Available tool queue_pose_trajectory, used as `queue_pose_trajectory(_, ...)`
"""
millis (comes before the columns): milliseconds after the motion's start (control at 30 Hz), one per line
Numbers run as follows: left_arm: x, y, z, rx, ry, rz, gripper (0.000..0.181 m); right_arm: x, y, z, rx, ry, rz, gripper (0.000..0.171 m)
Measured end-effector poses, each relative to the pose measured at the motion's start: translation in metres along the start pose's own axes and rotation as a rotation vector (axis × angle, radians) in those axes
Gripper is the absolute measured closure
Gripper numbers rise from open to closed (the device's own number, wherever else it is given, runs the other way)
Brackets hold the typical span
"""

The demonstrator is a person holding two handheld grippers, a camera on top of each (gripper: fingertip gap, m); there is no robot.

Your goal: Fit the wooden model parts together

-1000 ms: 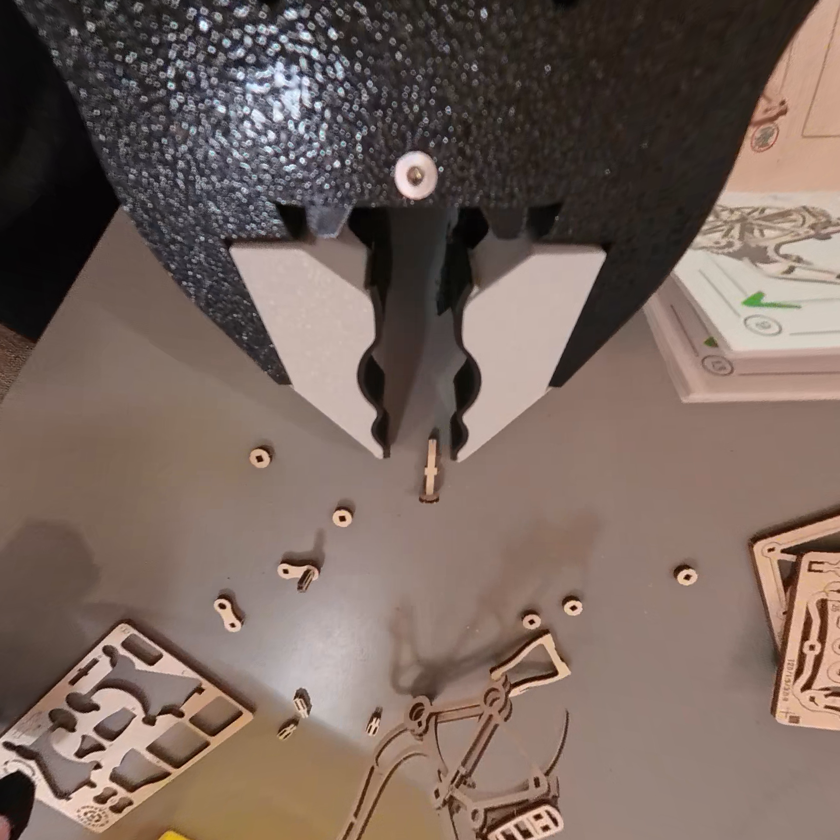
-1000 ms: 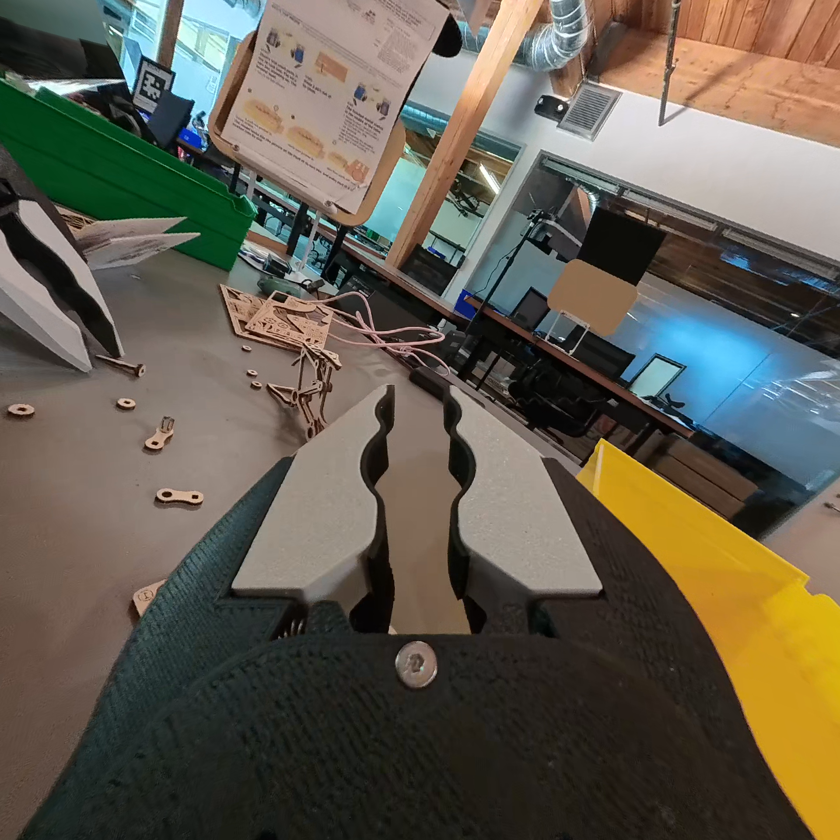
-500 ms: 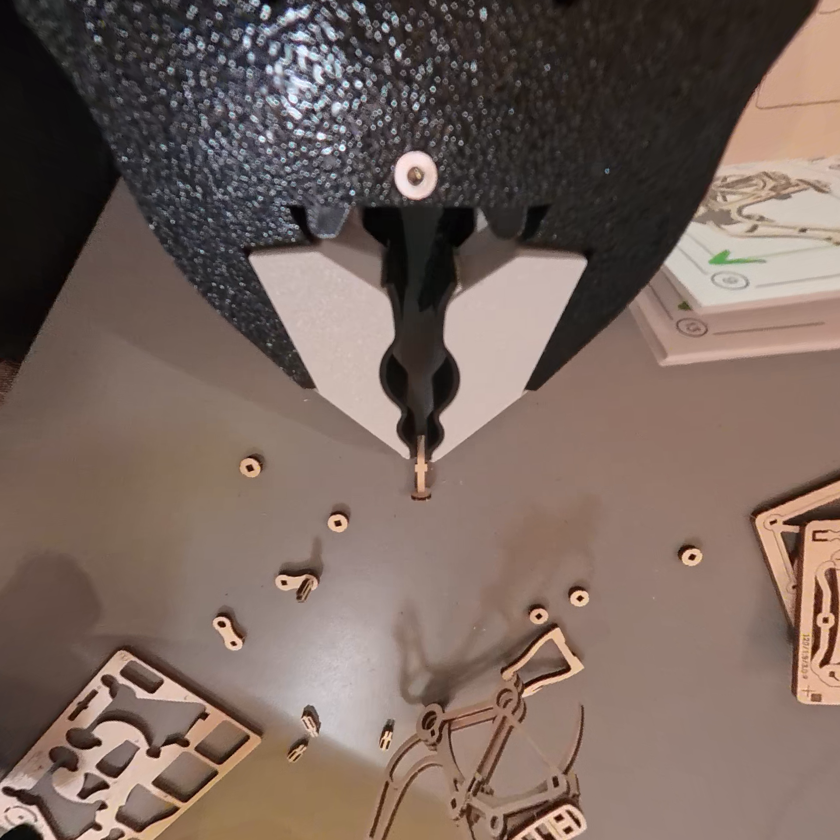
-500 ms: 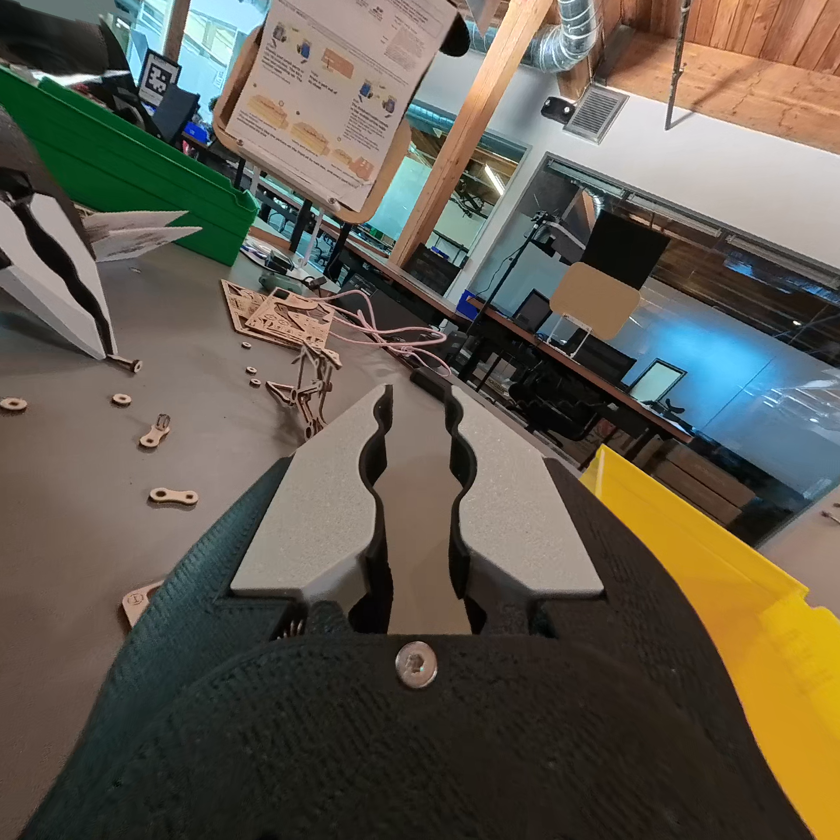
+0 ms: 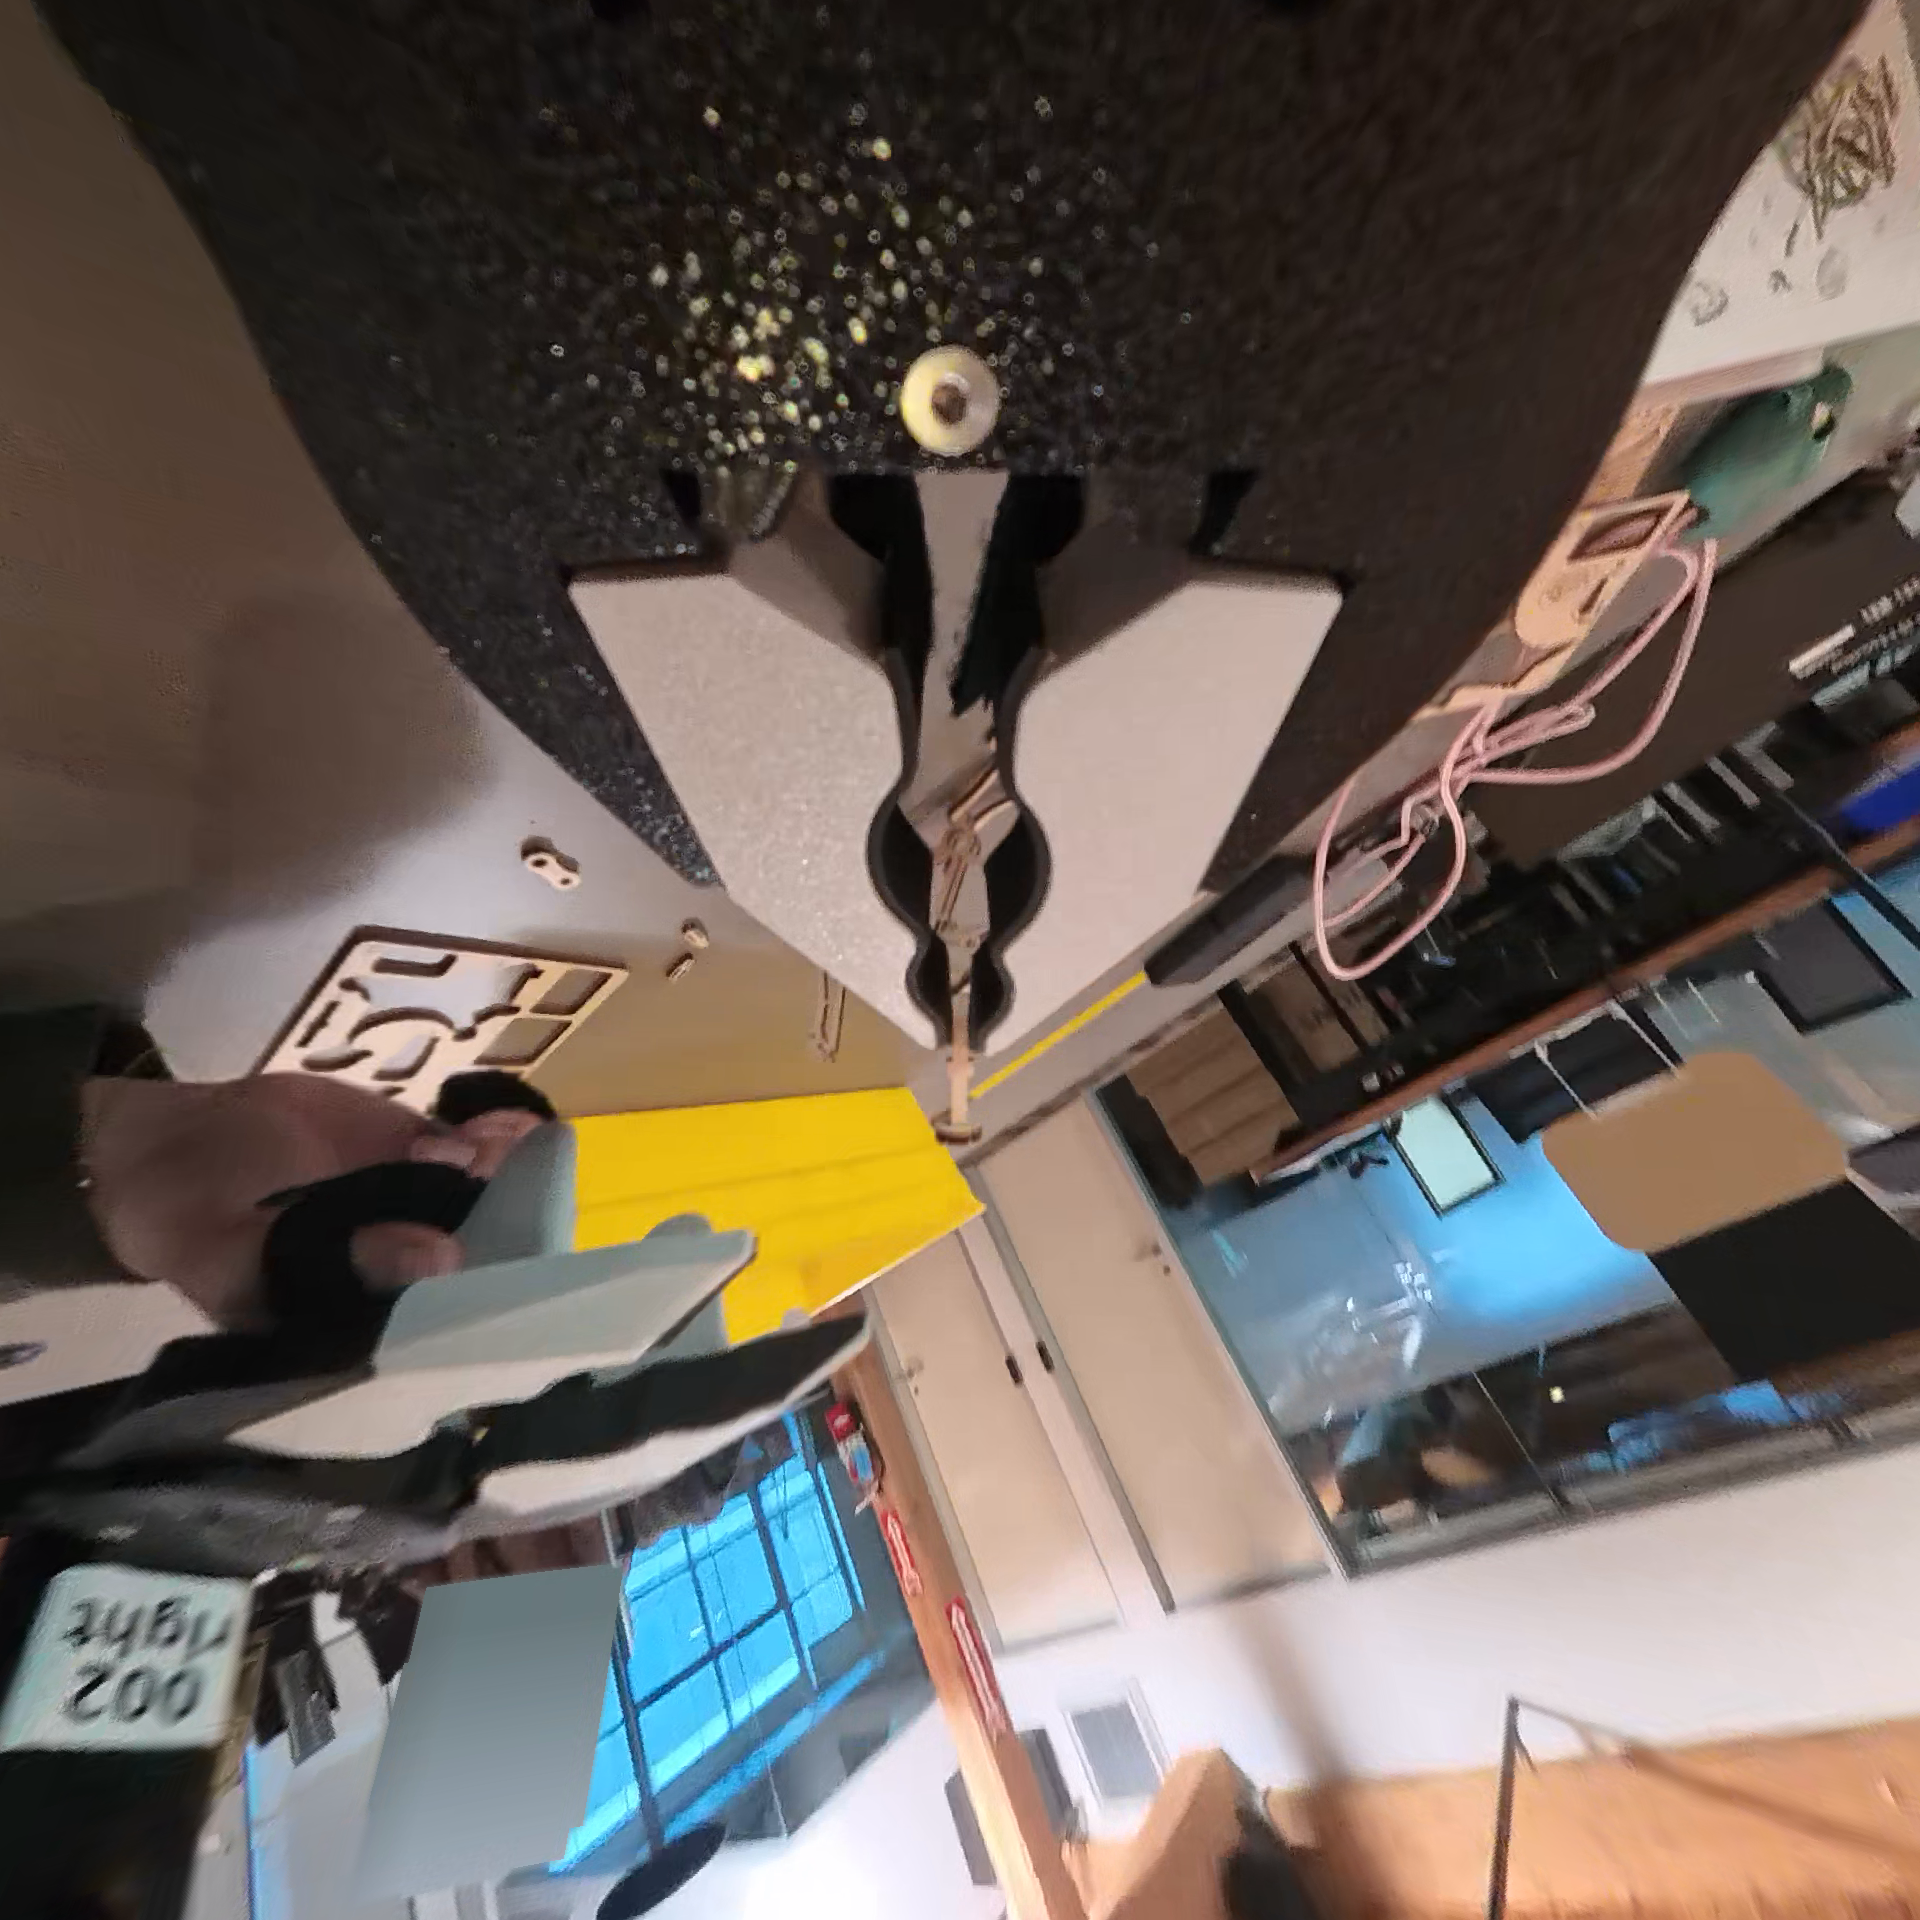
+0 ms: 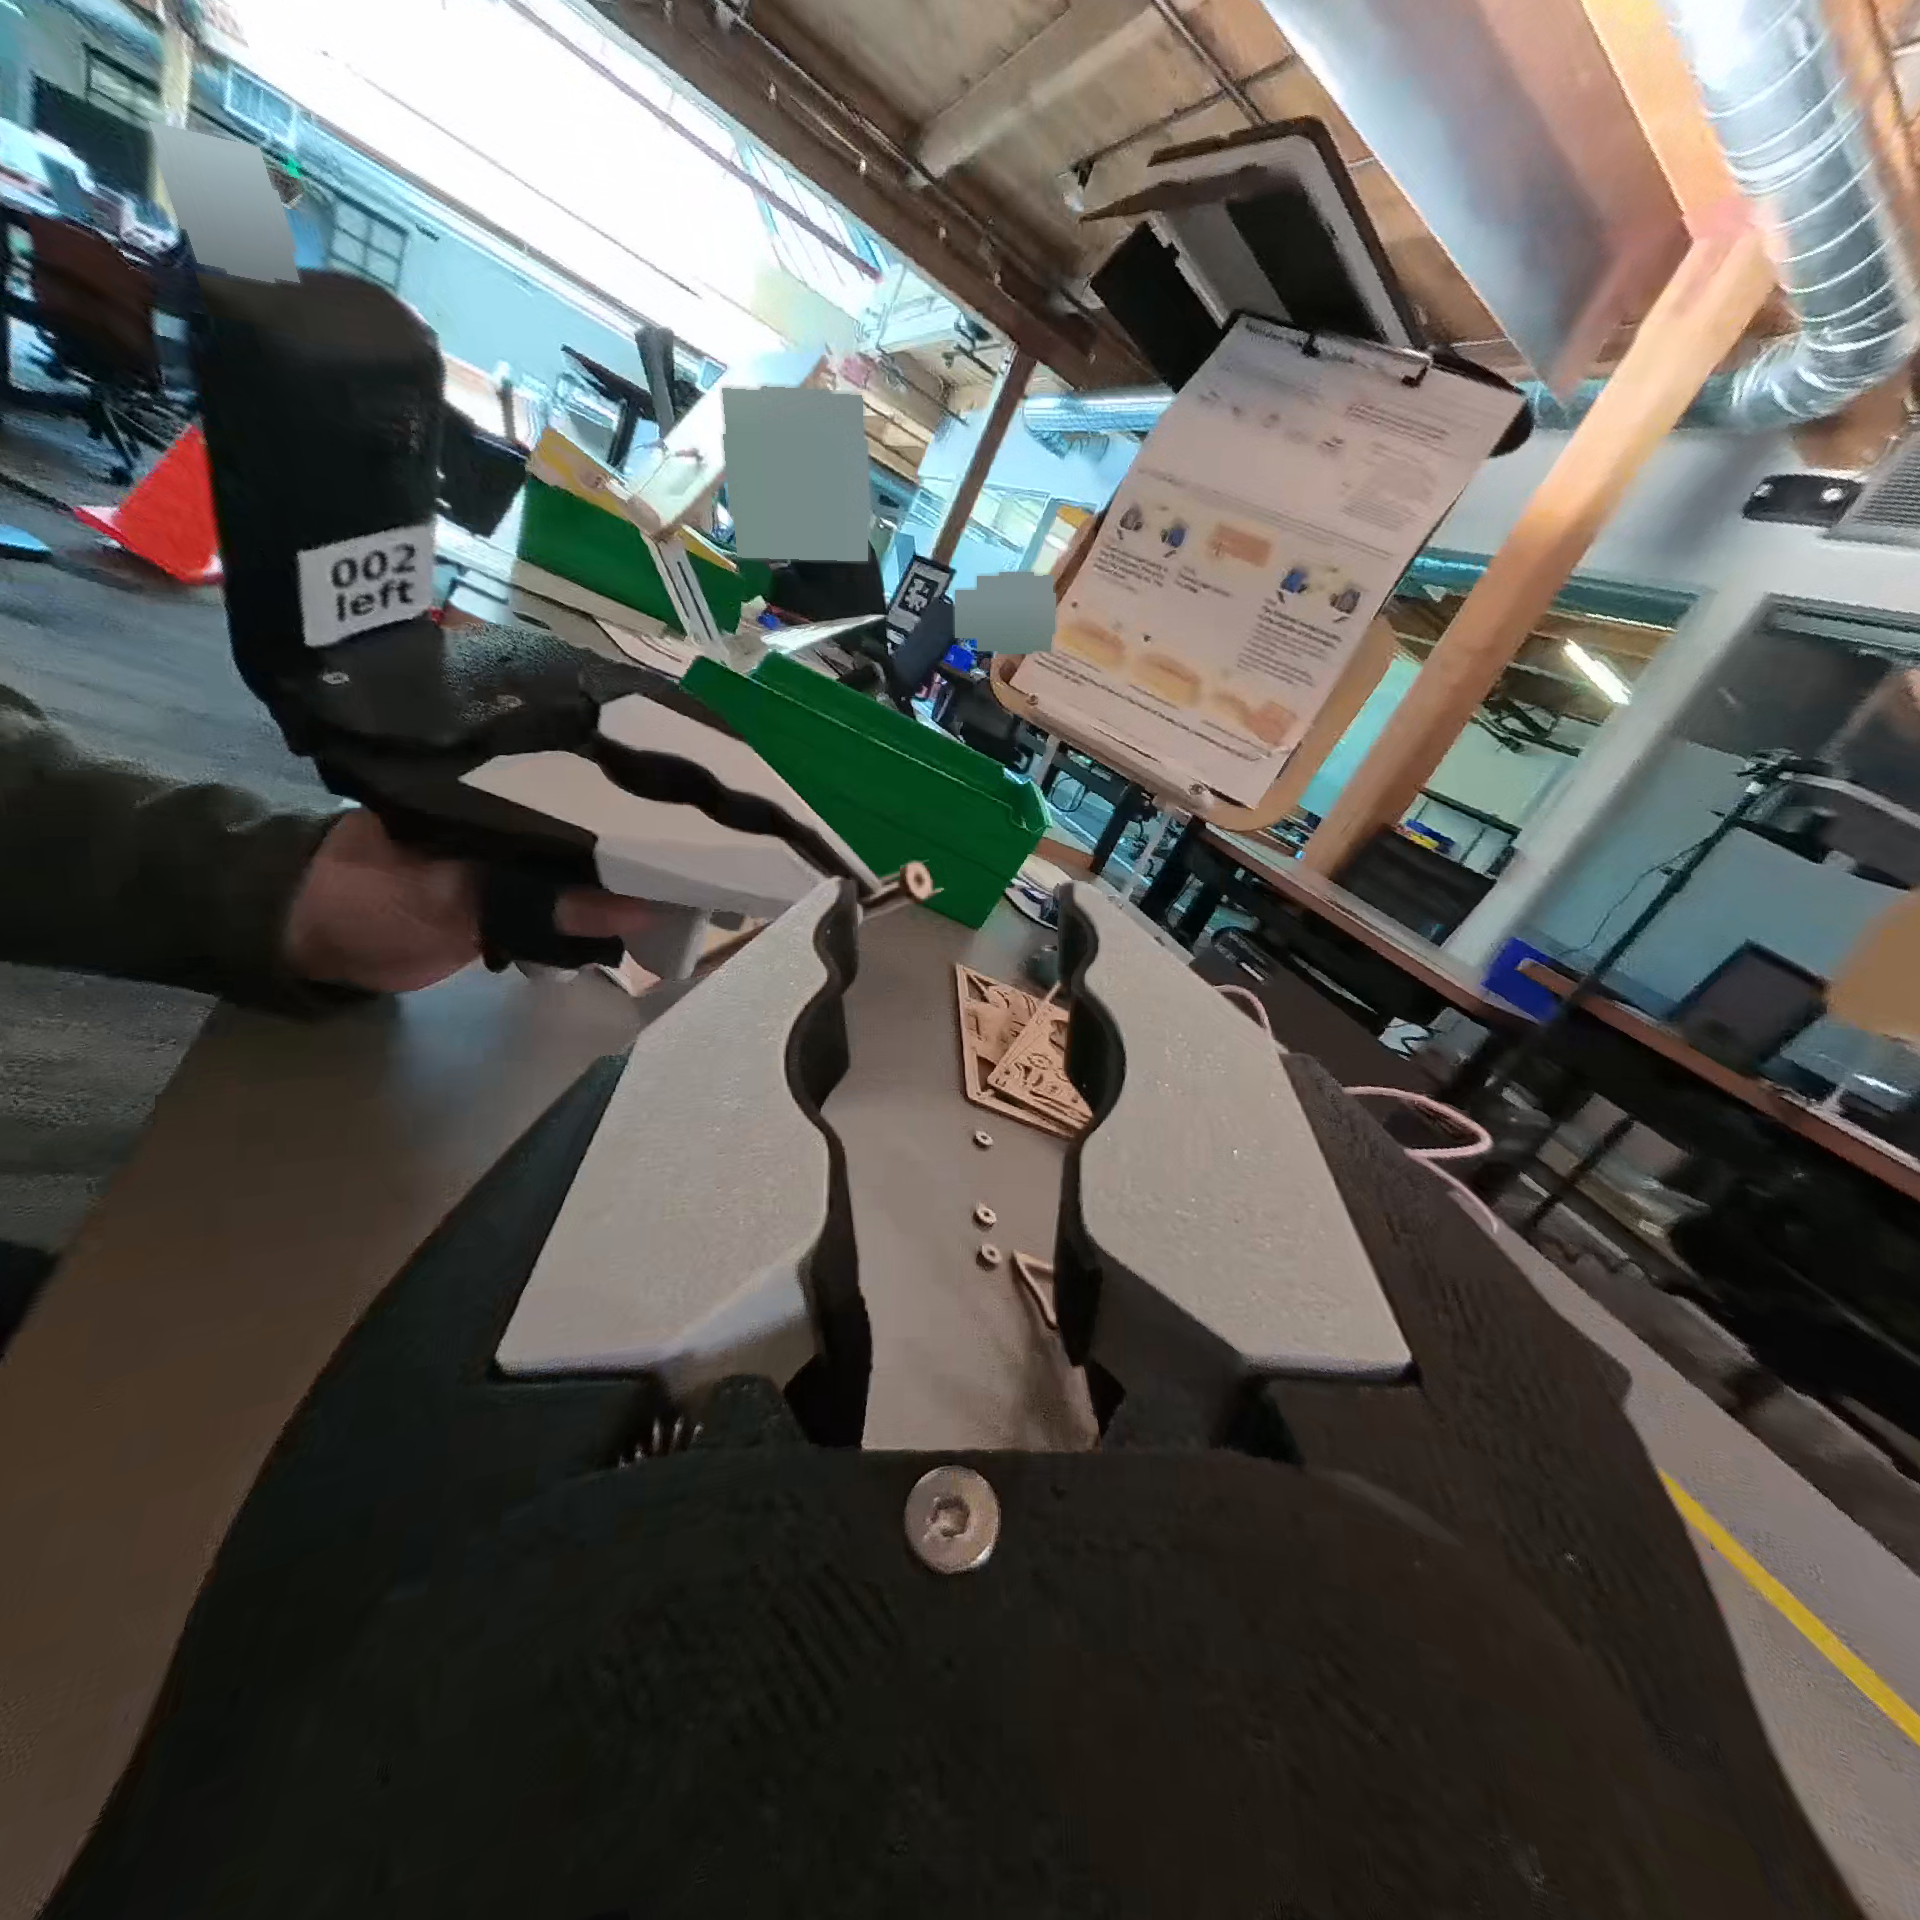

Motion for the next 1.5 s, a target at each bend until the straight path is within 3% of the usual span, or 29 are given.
queue_pose_trajectory(267, -0.001, 0.001, 0.005, -0.002, 0.057, 0.053, 0.181, -0.001, 0.01, -0.016, 0.259, 0.064, -0.049, 0.133)
queue_pose_trajectory(400, 0.0, 0.001, 0.002, 0.086, 0.096, 0.071, 0.181, -0.004, 0.013, -0.024, 0.346, 0.079, -0.074, 0.124)
queue_pose_trajectory(700, -0.015, 0.005, -0.009, 0.744, 0.322, 0.06, 0.181, -0.01, 0.017, -0.037, 0.517, 0.123, -0.118, 0.112)
queue_pose_trajectory(1033, -0.029, 0.019, -0.003, 1.1, 0.489, 0.048, 0.18, -0.014, 0.025, -0.034, 0.545, 0.159, -0.207, 0.124)
queue_pose_trajectory(1167, -0.032, 0.03, -0.001, 1.152, 0.505, 0.023, 0.18, -0.012, 0.029, -0.029, 0.531, 0.183, -0.229, 0.146)
queue_pose_trajectory(1300, -0.033, 0.035, -0.001, 1.202, 0.531, 0.018, 0.18, -0.012, 0.031, -0.027, 0.492, 0.149, -0.221, 0.139)
queue_pose_trajectory(1500, -0.036, 0.038, 0.0, 1.238, 0.579, -0.001, 0.18, -0.01, 0.033, -0.026, 0.487, 0.134, -0.23, 0.144)
Point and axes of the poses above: each gripper's, where its closed fingertips meet, x back along the fingers, y out of its underside, z = x × y across the jaws, the point moved 9 cm from there along x, back along the fingers, and after that the axes turned 2 degrees about -x, right-handed, at the moved point
